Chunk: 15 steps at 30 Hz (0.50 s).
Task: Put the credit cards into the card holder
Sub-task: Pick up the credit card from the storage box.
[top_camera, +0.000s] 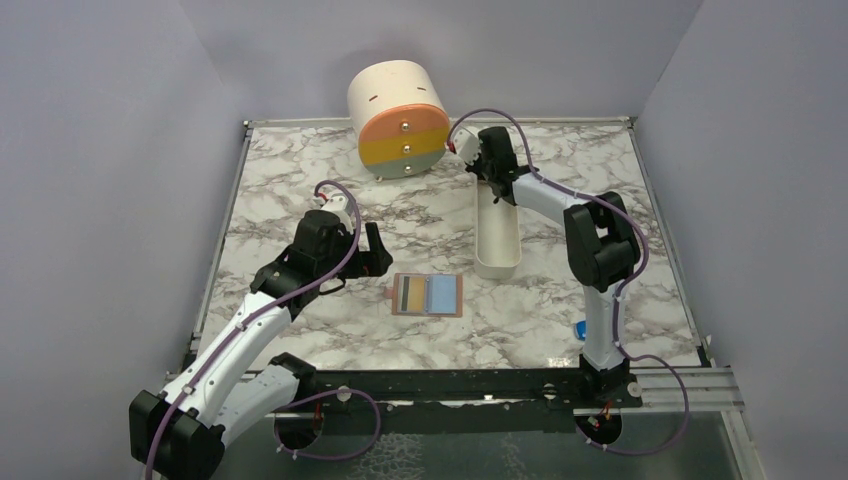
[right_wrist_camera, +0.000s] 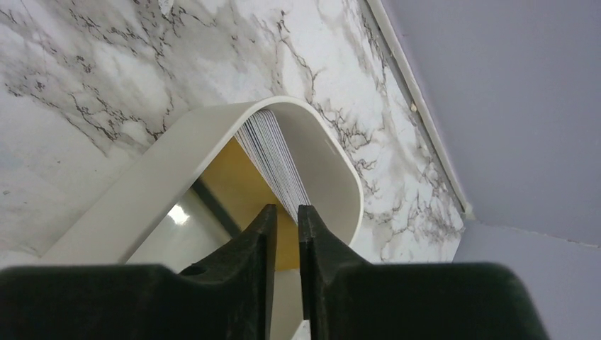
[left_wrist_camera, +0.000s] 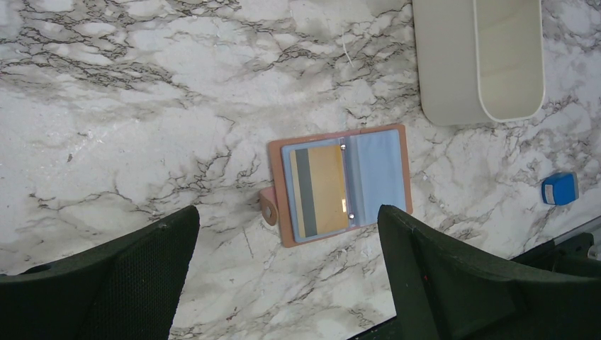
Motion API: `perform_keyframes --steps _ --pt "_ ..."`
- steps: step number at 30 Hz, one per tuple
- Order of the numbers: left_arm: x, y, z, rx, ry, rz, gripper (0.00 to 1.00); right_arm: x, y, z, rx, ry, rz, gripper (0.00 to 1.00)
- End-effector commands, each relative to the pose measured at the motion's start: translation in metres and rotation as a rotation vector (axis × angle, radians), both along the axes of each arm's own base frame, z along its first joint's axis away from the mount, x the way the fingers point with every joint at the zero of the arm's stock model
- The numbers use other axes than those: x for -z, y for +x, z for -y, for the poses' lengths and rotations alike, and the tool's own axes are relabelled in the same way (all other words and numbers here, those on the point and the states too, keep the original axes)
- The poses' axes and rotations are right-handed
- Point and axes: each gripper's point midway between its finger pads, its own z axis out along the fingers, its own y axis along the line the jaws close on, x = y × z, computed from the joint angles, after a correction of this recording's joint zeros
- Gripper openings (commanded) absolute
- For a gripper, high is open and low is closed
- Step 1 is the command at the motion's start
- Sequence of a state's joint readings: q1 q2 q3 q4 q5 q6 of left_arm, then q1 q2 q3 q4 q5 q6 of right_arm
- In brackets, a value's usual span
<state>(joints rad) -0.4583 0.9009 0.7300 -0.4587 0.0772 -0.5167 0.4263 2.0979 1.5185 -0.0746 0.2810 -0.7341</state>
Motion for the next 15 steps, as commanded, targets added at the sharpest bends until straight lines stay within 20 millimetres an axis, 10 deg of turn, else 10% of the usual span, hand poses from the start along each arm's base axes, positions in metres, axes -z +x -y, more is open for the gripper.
perform_keyframes --steps 1,10,15 --pt "0.002 0.001 -0.006 -0.022 0.019 0.003 0.99 -0.019 0.006 0.000 0.016 0.022 0.047 0.13" --pt "0.004 0.002 -0.006 -0.023 0.020 -0.001 0.99 -0.015 -0.004 -0.002 0.001 0.041 0.005 0.01" --pt "0.004 0.001 -0.005 -0.021 0.020 -0.001 0.99 -0.003 -0.010 -0.005 -0.017 0.070 -0.053 0.20"
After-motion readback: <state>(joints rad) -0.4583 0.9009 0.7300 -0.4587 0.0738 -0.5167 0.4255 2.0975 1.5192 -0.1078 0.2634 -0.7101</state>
